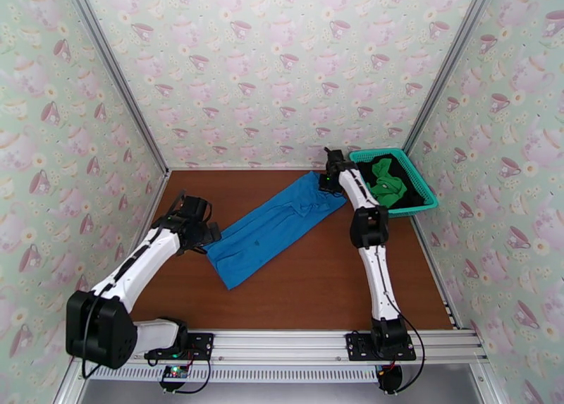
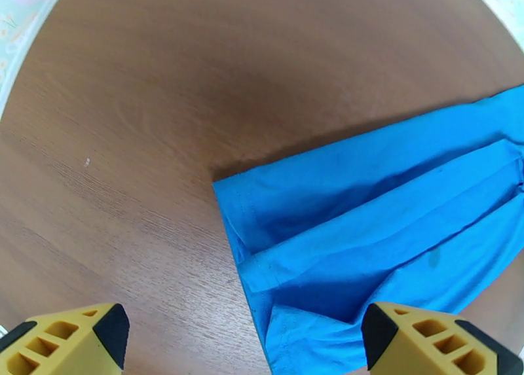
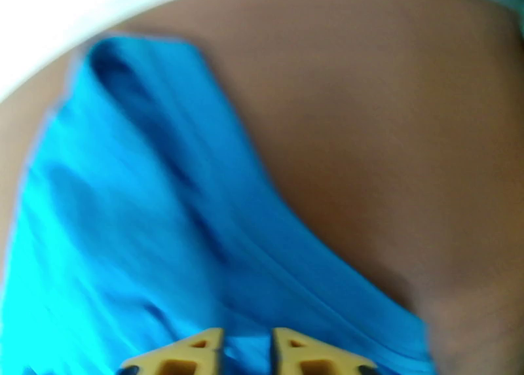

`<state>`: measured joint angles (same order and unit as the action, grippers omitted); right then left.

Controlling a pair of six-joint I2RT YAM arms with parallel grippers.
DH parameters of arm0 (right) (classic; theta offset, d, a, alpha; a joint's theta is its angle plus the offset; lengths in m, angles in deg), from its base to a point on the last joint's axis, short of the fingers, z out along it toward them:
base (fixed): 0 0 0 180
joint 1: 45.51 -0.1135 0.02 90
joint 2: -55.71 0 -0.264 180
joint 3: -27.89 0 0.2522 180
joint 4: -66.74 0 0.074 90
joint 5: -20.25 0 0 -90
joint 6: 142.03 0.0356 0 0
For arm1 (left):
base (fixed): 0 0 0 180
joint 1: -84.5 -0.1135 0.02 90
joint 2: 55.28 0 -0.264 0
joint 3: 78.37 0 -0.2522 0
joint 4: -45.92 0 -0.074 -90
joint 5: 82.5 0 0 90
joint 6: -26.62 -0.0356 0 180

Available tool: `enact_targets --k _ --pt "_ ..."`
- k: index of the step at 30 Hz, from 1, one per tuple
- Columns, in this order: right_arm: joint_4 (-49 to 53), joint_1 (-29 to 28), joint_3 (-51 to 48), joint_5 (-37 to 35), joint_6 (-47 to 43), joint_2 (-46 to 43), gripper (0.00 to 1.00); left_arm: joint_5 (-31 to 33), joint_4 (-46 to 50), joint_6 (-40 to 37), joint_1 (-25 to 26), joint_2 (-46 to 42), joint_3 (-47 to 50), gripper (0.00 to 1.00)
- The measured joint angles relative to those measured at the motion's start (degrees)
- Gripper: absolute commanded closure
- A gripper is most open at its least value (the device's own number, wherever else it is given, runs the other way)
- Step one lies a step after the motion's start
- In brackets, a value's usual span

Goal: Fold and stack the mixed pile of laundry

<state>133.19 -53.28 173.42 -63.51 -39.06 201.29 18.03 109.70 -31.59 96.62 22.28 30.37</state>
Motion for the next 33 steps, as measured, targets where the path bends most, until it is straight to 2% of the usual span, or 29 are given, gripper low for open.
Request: enact_targets --k 2,5,7,9,12,14,17,22,28,31,33 --pt "-4.5 -0.2 -14.3 0.3 -1.5 -9.6 0.49 0.4 -0.3 0.4 0.0 1.9 0.9 0.01" --pt "-10.7 -4.0 -32.7 0.4 -3.6 -26.8 0.38 1.3 -1.0 0.9 -0.2 4.7 1.4 0.02" --pt "-14.6 -9.4 -41.4 0.4 -4.4 -38.2 0.37 1.4 -1.9 1.3 -0.6 6.1 1.4 0.03" --pt "-17.6 -17.1 -47.6 0.3 -4.5 -48.1 0.36 1.4 -3.1 1.3 -1.4 7.3 1.4 0.04" --pt "-20.7 -29.7 -53.4 -0.2 -3.5 -55.7 0.35 1.4 -4.7 1.3 -2.4 9.2 1.4 0.05" --pt "-21.5 -37.3 -55.7 -1.4 -2.1 -55.8 0.34 1.3 -5.5 1.3 -3.0 10.5 1.4 0.07" --pt "-21.0 -46.2 -56.2 -4.6 0.1 -50.9 0.3 0.7 -6.9 1.3 -3.9 11.9 1.4 0.07" --pt "-17.8 -56.5 -50.4 -10.1 2.4 -38.0 0.25 -0.9 -9.8 1.2 -4.7 14.3 1.4 0.09" --pt "-14.4 -60.2 -38.2 -13.9 4.5 -26.1 0.23 -4.0 -12.7 0.8 -4.9 20.2 1.4 0.15" --pt "-12.0 -60.9 -31.4 -15.3 5.1 -21.2 0.23 -5.0 -13.2 0.6 -4.9 21.4 0.7 0.22" --pt "-10.3 -61.2 -27.6 -16.0 5.8 -18.5 0.25 -5.1 -13.0 0.3 -4.9 21.6 0.3 0.31"
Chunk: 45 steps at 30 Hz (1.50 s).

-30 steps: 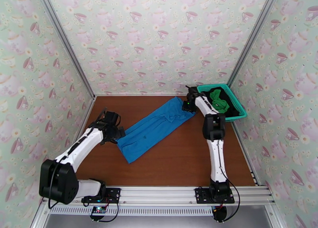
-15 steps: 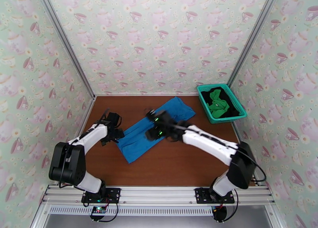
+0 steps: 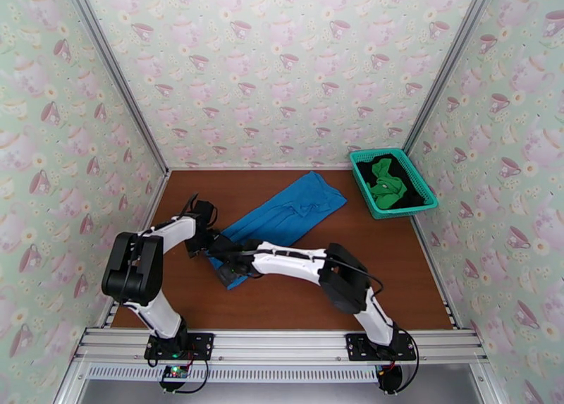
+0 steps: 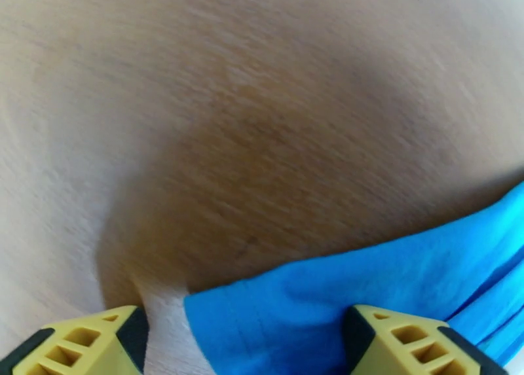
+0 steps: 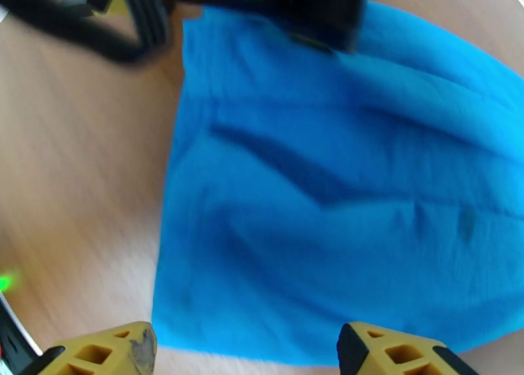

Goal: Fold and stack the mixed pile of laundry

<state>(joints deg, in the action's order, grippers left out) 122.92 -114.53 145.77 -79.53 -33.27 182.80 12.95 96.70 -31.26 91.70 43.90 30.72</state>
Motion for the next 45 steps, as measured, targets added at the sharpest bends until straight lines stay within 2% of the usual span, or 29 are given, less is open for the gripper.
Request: enact_targets --k 4,5,8,11,15,18,20,22,29,35,40,45 --pt "3.3 -1.3 3.4 -0.5 1.6 3.5 0.28 -0.3 0.0 -0.5 0.0 0.5 -0.7 0.49" --pt "3.9 -1.7 3.5 -0.5 2.1 3.8 0.29 -0.5 0.2 -0.5 0.0 0.8 -1.0 0.57" --pt "5.5 -2.8 3.5 -0.3 3.1 4.5 0.31 -1.1 -0.2 -0.5 0.0 0.9 -1.2 0.72" --pt "5.9 -3.8 3.5 0.1 3.8 5.0 0.33 -1.9 -0.8 -0.5 0.1 0.8 -1.0 0.83" --pt "5.8 -4.3 3.5 0.8 4.7 6.2 0.37 -2.1 -2.2 -0.5 0.4 -0.1 0.1 0.9" --pt "5.7 -4.4 4.3 0.9 5.0 6.6 0.39 -2.1 -3.1 -0.5 0.4 -0.7 1.0 0.93" --pt "5.9 -4.4 5.8 0.9 5.1 7.5 0.45 -2.1 -3.5 -0.5 0.5 -0.9 1.4 0.97" --pt "6.2 -4.4 8.1 0.7 5.0 9.0 0.56 -2.1 -3.9 -0.5 0.5 -1.2 1.7 1.0" --pt "5.9 -4.4 11.1 -0.6 5.7 11.0 0.98 -2.1 -4.6 -0.5 0.8 -2.4 3.1 1.0" --pt "5.6 -5.1 10.3 -0.5 5.6 10.2 1.0 -2.2 -0.6 -0.6 1.0 -4.6 3.7 1.0" --pt "5.3 -6.4 6.3 0.7 5.5 7.3 1.0 -1.0 6.6 -0.6 1.2 -11.5 3.5 1.0" --pt "5.8 -6.1 0.5 -1.1 5.7 -0.1 1.0 -0.2 14.3 -0.6 2.6 -17.0 -3.6 1.0"
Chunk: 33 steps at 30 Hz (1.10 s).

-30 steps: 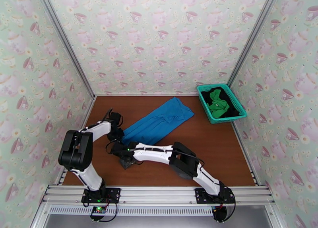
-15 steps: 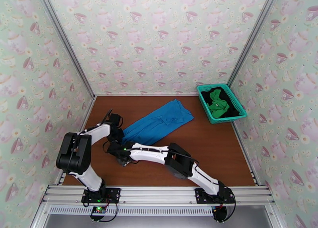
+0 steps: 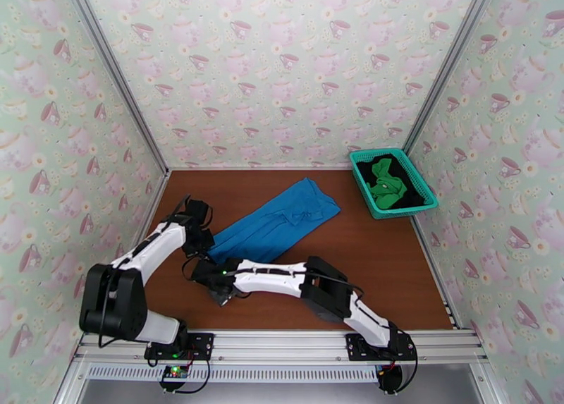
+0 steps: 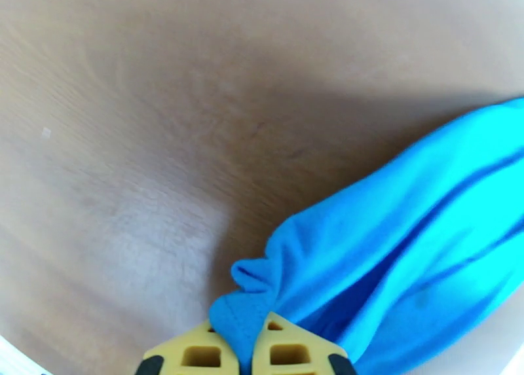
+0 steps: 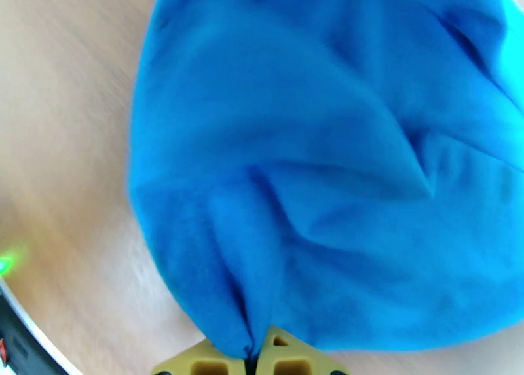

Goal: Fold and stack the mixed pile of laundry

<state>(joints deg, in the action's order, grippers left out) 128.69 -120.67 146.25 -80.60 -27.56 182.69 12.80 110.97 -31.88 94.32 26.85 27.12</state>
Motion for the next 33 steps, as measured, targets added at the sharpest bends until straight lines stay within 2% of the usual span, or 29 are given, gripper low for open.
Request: enact_targets --k 6,11,18,24,26,28,30,33 --pt "-1.1 6.1 -9.2 -3.4 0.7 -14.6 1.0 -0.2 3.8 0.0 5.2 2.0 -12.8 1.0" --pt "-2.1 14.9 -17.1 -5.5 0.8 -22.3 1.0 -0.7 5.4 0.0 10.2 12.9 -26.0 1.0" --pt "-5.1 25.4 -24.6 -6.5 0.3 -23.5 1.0 -1.5 7.6 -0.2 15.3 34.3 -48.4 1.0" --pt "-8.0 30.1 -25.8 -6.6 0.4 -20.5 1.0 -2.0 10.6 -0.6 16.7 49.3 -63.4 0.99" --pt "-9.3 30.9 -25.8 -6.6 0.4 -18.5 1.0 -2.0 11.6 -0.6 16.7 52.8 -66.8 0.85" --pt "-10.4 31.4 -25.8 -6.6 0.7 -16.5 0.99 -1.9 12.5 -0.8 16.7 55.0 -68.7 0.54" --pt "-11.2 32.1 -25.8 -6.8 1.3 -14.6 0.84 -1.8 13.1 -0.9 16.7 56.4 -69.9 0.24" --pt "-11.6 32.7 -25.9 -7.8 2.8 -13.2 0.65 -1.6 13.4 -0.9 16.7 57.2 -71.2 0.02"
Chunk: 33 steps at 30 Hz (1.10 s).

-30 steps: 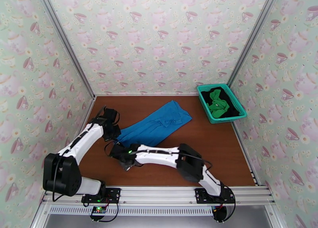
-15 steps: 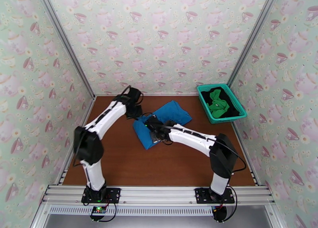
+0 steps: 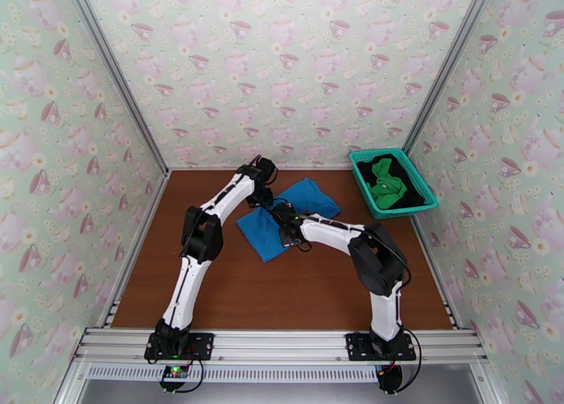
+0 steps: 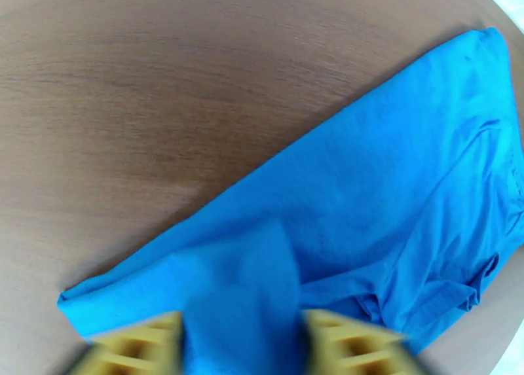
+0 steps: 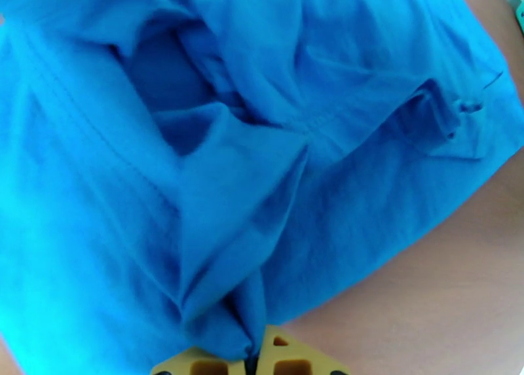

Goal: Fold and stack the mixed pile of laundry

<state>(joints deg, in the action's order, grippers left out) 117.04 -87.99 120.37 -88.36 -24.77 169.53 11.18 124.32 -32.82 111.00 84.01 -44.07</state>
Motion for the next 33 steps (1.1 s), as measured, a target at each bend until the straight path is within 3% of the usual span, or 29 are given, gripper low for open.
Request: enact_targets --k 3,6,9,11,13,15,19,24,28,33 --pt "-1.1 0.6 -0.8 -2.2 1.8 -0.6 0.53 0.2 0.1 0.0 0.0 0.2 -2.0 0.0" --pt "-1.7 1.0 -2.7 -4.7 3.1 -3.1 0.5 0.6 -0.6 -0.3 0.0 -0.1 -3.2 0.0" --pt "-1.9 1.1 -3.6 -6.8 3.6 -6.5 0.64 1.9 -1.6 -0.7 0.2 -1.8 -1.9 0.11" --pt "-2.6 1.3 -3.6 -6.7 3.8 -8.5 0.8 3.2 -2.7 -1.2 0.3 -5.4 2.6 0.35" --pt "-3.5 1.4 -3.5 -5.3 3.6 -9.3 0.91 4.4 -3.5 -1.2 0.3 -9.8 7.7 0.74" --pt "-4.5 1.4 -3.5 -1.6 3.3 -9.2 1.0 5.3 -4.1 -1.0 0.3 -14.1 12.5 1.0" --pt "-6.7 1.4 -1.4 9.2 2.9 -6.3 1.0 6.3 -7.3 -0.2 0.3 -21.4 23.9 1.0" --pt "-7.5 1.3 7.2 18.4 3.0 2.7 1.0 5.8 -12.6 2.4 0.3 -23.3 37.9 1.0" --pt "-7.1 1.3 13.4 21.7 3.2 9.6 1.0 4.7 -16.1 4.6 0.3 -23.3 46.0 1.0" --pt "-4.6 1.3 19.1 20.7 3.2 14.9 1.0 4.2 -20.9 6.4 0.3 -22.8 47.6 1.0"
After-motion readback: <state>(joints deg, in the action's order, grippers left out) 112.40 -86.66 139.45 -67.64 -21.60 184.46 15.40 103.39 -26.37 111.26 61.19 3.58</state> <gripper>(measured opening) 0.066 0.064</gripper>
